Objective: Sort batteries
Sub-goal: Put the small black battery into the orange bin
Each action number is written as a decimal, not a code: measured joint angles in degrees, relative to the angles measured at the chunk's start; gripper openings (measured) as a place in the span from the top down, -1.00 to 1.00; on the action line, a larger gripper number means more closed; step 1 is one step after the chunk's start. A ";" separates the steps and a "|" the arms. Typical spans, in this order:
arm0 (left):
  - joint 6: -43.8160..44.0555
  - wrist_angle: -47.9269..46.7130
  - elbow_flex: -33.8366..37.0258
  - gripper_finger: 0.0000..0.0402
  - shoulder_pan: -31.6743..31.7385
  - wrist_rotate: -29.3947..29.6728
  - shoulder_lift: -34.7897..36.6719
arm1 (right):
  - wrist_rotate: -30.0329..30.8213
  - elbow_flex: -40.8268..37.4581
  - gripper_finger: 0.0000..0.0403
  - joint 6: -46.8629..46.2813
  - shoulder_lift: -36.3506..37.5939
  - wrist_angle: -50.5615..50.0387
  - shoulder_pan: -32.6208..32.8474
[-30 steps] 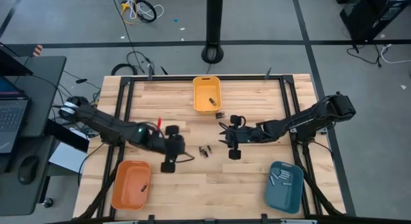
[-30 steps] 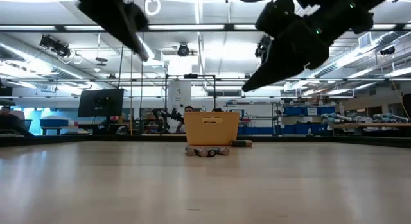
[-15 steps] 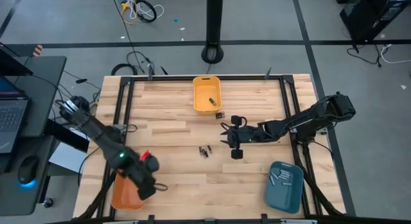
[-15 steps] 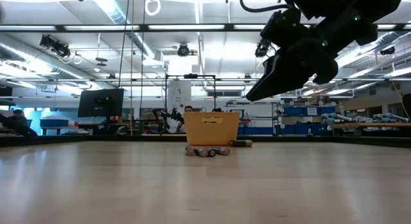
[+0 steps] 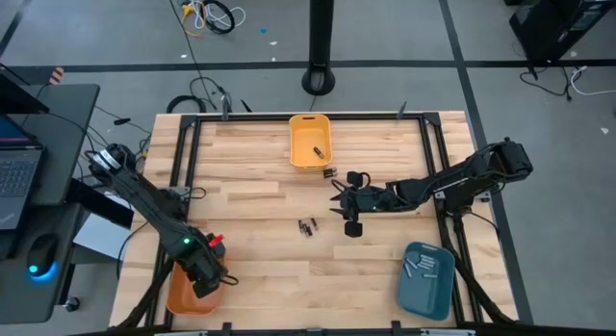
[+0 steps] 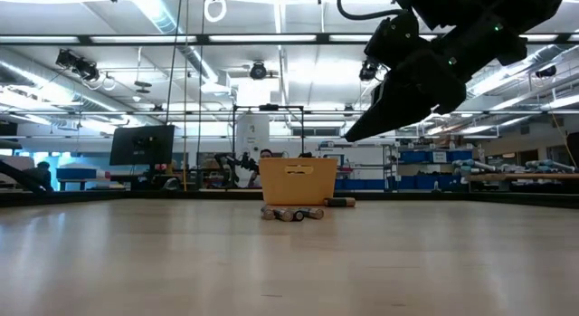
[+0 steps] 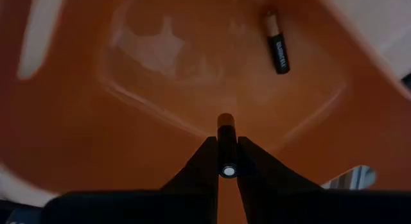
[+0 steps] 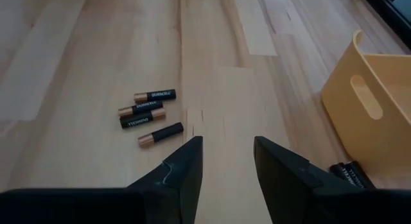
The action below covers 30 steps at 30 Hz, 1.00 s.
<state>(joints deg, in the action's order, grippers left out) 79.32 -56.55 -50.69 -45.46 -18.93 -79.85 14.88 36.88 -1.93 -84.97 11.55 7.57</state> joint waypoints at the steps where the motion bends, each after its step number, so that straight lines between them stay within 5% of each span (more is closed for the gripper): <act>1: -0.51 0.65 0.62 0.75 0.12 -0.49 0.00 | 0.00 0.00 0.26 -0.67 0.00 0.03 0.00; 9: -1.30 1.53 -0.22 0.33 2.01 -2.75 0.00 | -0.01 0.00 0.25 -4.37 0.00 1.48 -0.07; 16: -5.56 0.84 -3.13 0.23 2.39 -0.71 0.00 | -0.01 0.00 0.24 -7.55 -0.35 3.51 -0.13; 24: -23.91 2.21 -7.94 0.59 2.42 19.50 2.53 | 0.17 0.09 0.25 -13.18 -7.15 11.30 1.62; 30: -39.61 5.00 -8.00 0.96 6.02 34.01 7.02 | 7.50 2.81 0.25 -18.02 -12.93 11.83 4.83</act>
<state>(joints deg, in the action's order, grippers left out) 39.71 -51.54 -58.70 -39.43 15.08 -72.84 22.38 39.69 -19.95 -97.89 23.38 12.40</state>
